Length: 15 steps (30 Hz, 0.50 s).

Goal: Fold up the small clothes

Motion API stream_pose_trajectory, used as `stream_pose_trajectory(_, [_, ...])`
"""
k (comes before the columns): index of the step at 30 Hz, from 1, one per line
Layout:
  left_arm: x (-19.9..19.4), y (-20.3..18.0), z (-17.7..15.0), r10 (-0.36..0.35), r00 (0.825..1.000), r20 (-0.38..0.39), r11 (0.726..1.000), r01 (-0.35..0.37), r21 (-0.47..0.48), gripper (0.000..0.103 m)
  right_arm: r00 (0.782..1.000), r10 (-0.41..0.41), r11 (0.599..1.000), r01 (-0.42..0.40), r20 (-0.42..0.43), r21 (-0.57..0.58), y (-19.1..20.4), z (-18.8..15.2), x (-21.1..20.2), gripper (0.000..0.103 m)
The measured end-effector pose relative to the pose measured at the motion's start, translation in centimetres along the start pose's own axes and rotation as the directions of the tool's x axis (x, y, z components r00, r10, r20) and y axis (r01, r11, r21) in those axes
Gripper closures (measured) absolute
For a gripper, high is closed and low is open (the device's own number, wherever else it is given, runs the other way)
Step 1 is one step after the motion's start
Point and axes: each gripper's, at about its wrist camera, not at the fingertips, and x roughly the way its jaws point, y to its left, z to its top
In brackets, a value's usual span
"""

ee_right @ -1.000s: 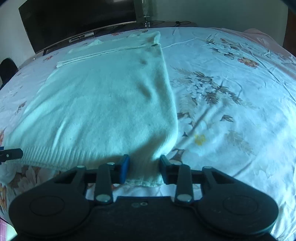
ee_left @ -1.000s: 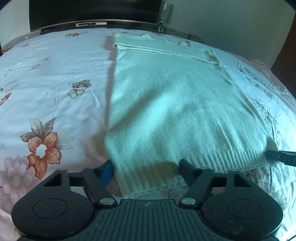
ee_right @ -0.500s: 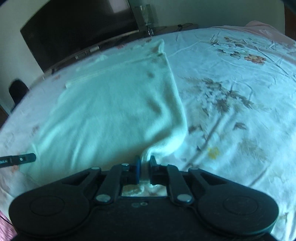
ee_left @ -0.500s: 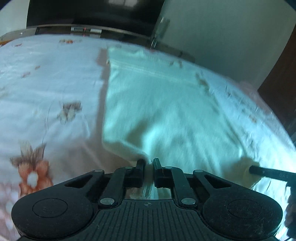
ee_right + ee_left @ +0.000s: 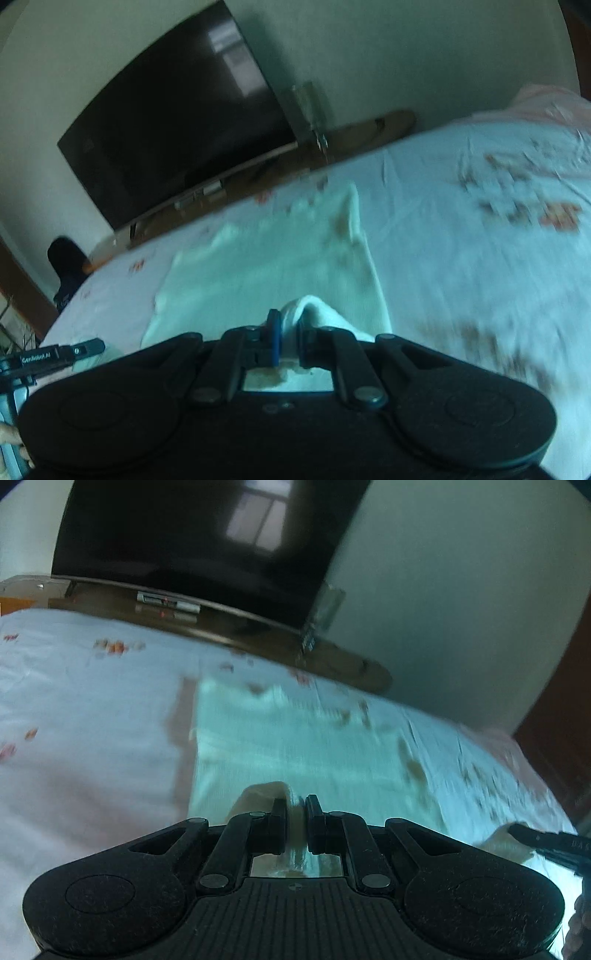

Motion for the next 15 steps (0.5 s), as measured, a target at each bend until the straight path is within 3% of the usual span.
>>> stream_pose_trajectory(7, [8.6,0.0,6.8,0.047,0.996,0.08,0.999,-0.046,-0.01,0.092,0.998,0.013,1.0,-0.014,0.063,0.011,-1.1,7.2,8.7,0.094])
stream_pose_trajectory(15, [19.9,1.3,10.7,0.142,0.989,0.039,0.989,-0.14,-0.055,0.092,0.999,-0.007,0.998,0.005,0.041,0.061,-3.6,12.2,19.6,0.094])
